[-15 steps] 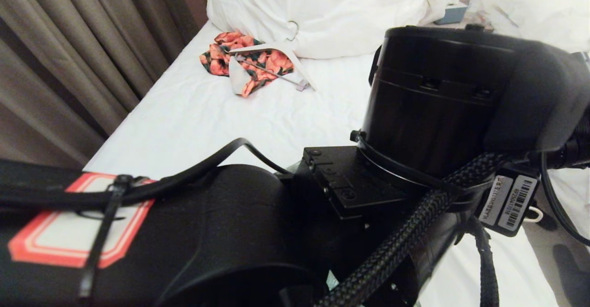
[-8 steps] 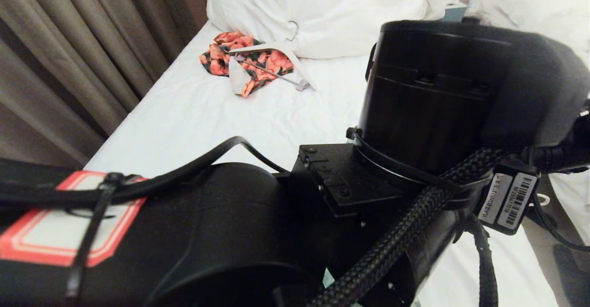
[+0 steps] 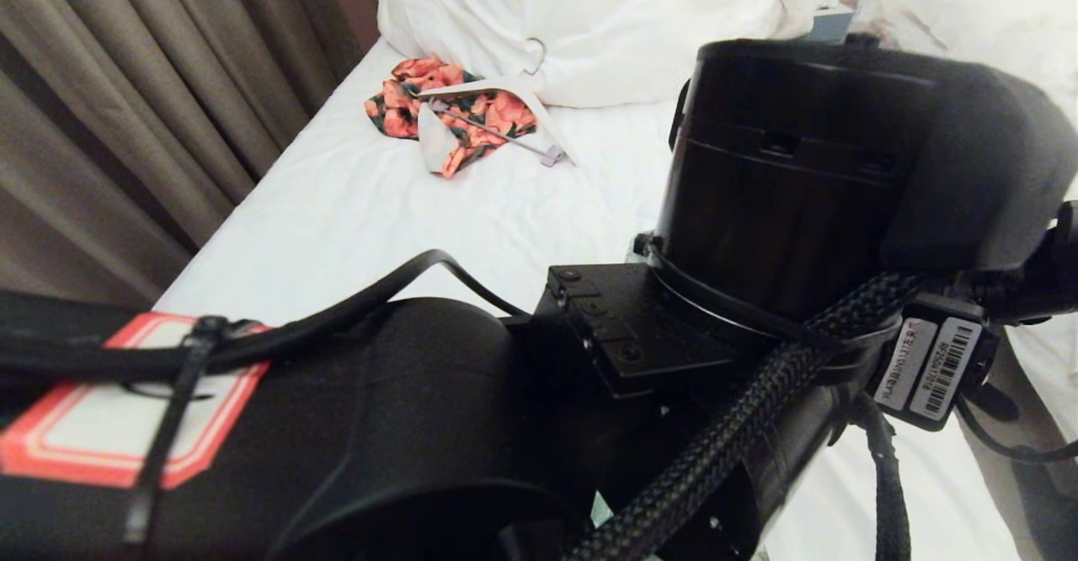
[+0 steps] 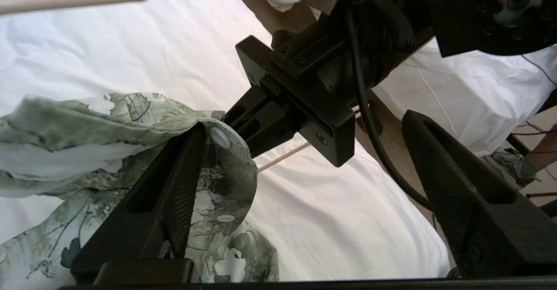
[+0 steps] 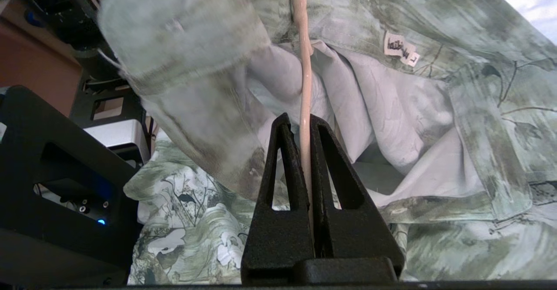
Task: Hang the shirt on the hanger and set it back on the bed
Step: Hook one side of the shirt onto the hanger
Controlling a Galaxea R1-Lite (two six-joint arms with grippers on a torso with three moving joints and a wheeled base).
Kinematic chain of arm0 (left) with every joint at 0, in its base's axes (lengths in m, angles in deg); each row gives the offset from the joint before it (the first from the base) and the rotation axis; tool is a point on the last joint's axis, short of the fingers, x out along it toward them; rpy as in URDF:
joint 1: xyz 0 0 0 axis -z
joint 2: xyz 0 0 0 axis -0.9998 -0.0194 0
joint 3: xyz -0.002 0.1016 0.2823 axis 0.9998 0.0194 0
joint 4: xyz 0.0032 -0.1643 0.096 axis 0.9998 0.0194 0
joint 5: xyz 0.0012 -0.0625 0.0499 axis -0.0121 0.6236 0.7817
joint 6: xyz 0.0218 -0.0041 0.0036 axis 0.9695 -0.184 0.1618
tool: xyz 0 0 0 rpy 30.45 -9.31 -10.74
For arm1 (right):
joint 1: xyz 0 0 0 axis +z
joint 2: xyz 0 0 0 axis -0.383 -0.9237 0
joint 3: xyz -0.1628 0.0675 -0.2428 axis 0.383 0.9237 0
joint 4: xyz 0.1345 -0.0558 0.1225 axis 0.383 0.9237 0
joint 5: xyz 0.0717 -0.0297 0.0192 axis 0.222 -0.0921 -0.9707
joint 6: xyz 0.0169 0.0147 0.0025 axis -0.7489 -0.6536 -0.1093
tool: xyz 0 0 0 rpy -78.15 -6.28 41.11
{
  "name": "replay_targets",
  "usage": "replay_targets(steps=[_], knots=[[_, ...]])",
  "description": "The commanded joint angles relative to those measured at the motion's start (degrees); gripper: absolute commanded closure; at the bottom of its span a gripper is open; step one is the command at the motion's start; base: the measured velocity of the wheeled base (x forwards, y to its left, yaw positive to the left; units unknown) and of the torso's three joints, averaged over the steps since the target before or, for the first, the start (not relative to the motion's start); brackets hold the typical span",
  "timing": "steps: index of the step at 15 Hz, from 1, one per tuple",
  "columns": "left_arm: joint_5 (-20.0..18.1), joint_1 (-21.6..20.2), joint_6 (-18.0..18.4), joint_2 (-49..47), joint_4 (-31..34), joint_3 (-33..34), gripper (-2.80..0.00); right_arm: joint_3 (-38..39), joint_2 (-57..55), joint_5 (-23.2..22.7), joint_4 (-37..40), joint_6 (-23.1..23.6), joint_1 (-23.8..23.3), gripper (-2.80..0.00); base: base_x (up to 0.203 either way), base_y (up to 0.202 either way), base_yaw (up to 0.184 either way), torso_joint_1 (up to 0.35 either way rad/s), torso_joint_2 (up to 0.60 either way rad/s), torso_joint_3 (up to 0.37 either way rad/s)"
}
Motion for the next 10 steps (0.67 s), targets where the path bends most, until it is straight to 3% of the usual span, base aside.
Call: replay_targets(steps=[1, 10], knots=[[0.1, 0.2, -0.1, -0.4, 0.0, 0.1, -2.8, 0.3, 0.4, -0.3, 0.0, 0.2, 0.0, 0.0, 0.0, 0.0, 0.0, 0.0, 0.0, 0.0], [0.0, 6.6, -0.2, -0.5, 0.5, 2.2, -2.8, 1.1, 1.1, 0.1, -0.2, -0.6, -0.3, 0.0, 0.0, 0.0, 0.0, 0.0, 0.0, 0.0]])
